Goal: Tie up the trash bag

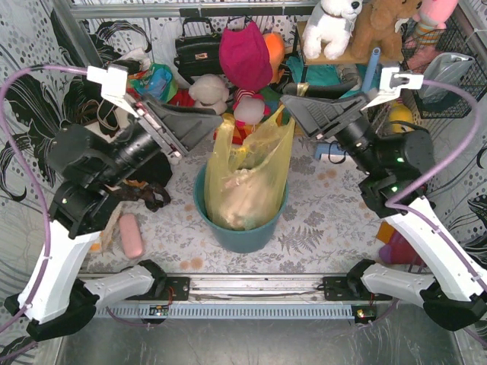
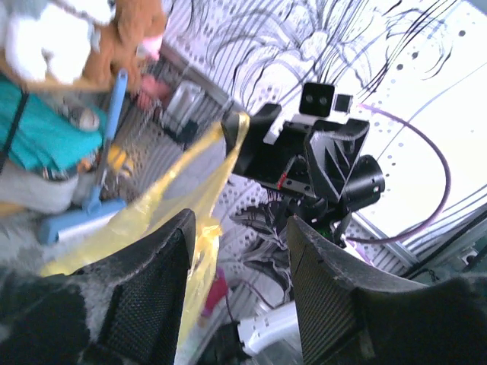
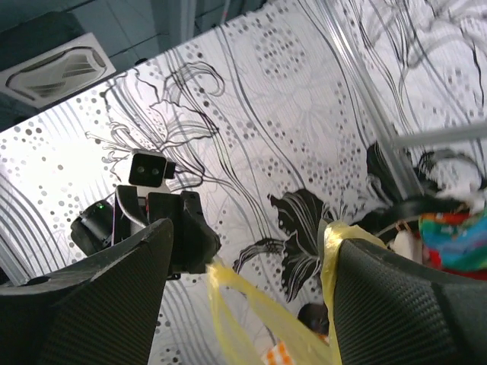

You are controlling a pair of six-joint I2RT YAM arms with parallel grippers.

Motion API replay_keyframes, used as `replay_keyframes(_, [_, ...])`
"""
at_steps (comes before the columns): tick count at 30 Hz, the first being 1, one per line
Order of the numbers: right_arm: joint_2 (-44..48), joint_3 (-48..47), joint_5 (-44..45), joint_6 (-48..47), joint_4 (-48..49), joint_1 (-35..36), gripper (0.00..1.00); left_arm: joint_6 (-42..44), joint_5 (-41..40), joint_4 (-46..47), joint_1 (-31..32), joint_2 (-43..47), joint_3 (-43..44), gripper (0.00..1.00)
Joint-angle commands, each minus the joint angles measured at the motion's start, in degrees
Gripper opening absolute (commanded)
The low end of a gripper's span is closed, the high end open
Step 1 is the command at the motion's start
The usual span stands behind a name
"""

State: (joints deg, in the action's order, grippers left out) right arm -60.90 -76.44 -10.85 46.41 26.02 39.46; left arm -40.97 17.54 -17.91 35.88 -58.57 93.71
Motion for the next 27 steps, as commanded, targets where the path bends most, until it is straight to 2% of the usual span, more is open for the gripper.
replay_keyframes(1, [0.5, -5.2, -1.5, -8.0, -1.1, 0.3, 0.76, 5.7, -3.1, -1.4, -0.4, -1.4, 7.1, 0.60])
replay_keyframes(5, [1.9, -2.9, -2.2, -8.3, -3.4, 0.3, 0.76, 6.0, -5.4, -4.6, -0.4, -1.0, 5.9, 0.61])
replay_keyframes(9, [3.3, 0.8, -2.7, -8.3, -6.6, 0.3, 0.75, 3.9, -9.4, -5.8, -0.4, 3.2, -2.1, 0.61])
replay_keyframes(12, [3.6, 2.0, -3.1, -8.2, -9.4, 0.3, 0.75, 2.7, -8.9, -4.6, -0.3, 6.9, -7.1, 0.63])
replay_keyframes(17, [4.3, 3.6, -2.6, -8.1, -11.0, 0.3, 0.76, 2.6, -4.0, -9.6, -0.4, 8.0, -5.7, 0.67])
replay_keyframes(20, [4.3, 3.8, -2.3, -8.3, -11.2, 0.3, 0.77, 2.7, 2.2, -11.7, -0.4, 7.8, -5.9, 0.67])
replay_keyframes(24, [4.4, 3.9, -1.7, -8.1, -11.2, 0.3, 0.77, 2.1, 8.7, -11.8, -0.4, 8.5, -7.1, 0.67])
replay_keyframes(27, [4.4, 4.0, -1.5, -8.2, -11.3, 0.3, 0.77, 0.7, 13.3, -8.6, -0.4, 9.7, -9.6, 0.67])
